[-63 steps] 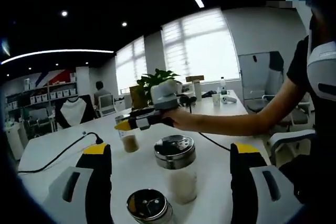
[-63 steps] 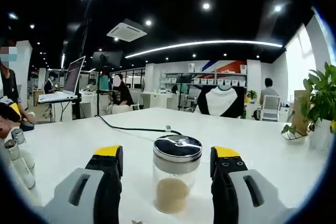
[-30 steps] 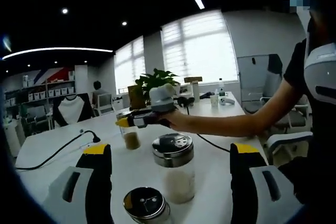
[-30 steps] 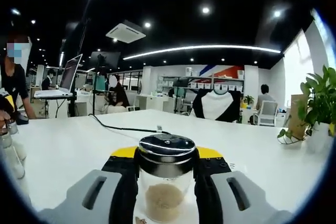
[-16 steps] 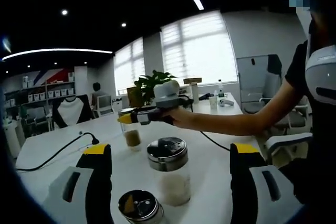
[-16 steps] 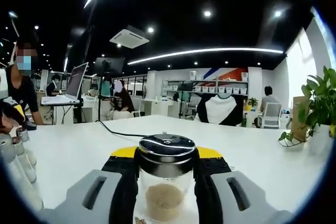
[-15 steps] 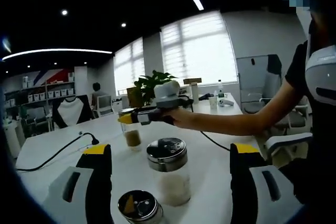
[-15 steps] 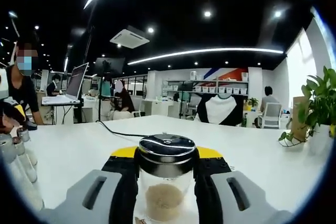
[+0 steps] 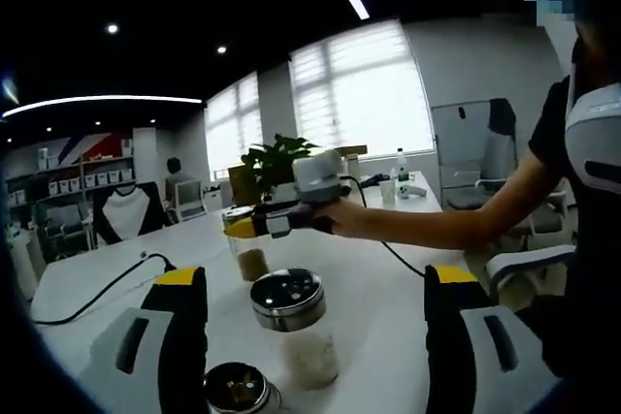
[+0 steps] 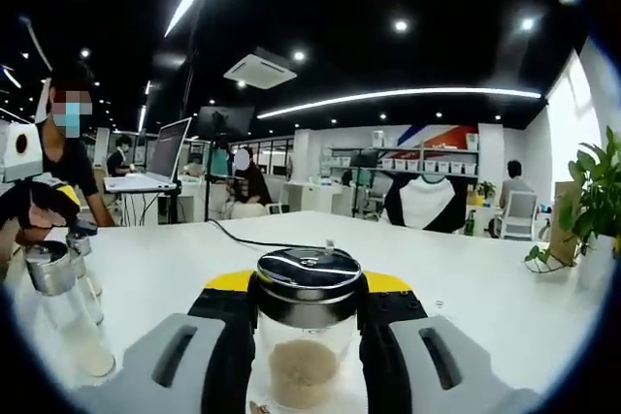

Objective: Rotate the seasoning bottle until the label or dispensing opening points toward the visible target arrow and the bottle remains upright within the marked orientation range

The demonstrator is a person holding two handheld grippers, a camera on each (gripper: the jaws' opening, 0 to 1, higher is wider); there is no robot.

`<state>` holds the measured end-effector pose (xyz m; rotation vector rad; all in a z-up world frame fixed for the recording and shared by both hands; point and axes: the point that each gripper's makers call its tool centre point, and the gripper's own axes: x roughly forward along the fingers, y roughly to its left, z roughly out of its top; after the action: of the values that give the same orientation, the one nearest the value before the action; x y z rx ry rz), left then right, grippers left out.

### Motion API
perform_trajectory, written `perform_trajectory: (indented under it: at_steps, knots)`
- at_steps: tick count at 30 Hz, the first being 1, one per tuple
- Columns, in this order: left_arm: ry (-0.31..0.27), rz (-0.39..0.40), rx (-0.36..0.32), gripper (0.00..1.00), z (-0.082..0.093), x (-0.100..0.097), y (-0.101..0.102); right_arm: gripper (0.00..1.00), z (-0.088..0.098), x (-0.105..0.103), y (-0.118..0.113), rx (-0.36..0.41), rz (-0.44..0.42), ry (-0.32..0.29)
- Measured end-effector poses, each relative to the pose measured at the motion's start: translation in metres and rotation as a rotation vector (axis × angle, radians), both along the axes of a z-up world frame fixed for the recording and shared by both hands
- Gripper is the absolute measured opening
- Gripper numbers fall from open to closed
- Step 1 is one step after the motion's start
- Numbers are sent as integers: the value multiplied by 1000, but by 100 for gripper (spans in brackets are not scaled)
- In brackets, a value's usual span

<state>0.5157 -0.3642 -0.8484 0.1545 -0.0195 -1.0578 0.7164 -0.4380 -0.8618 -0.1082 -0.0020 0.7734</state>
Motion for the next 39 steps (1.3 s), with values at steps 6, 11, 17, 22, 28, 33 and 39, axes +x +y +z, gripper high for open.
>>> perform_trajectory:
  at_steps: [6,11,17,22,28,33,39]
  knots:
    - [-7,-11,7,98,2,-7,-7,38,3,-16,-3,6,19,-3]
    - [-8,-23,5,98,3,-12,-13,38,3,-32,-7,3,40,-1]
    - [-10,-41,15,97,3,-18,-23,38,4,-50,-11,3,58,19]
    - [-6,-53,11,97,1,-22,-31,38,3,-62,-12,17,73,24]
    - [9,-62,15,97,-4,-23,-36,38,4,-73,-20,26,91,21]
    - [11,-64,6,96,-4,-26,-41,38,5,-90,-18,-1,123,10]
    - [15,-72,17,96,-10,-34,-47,38,11,-115,-15,5,172,-4]
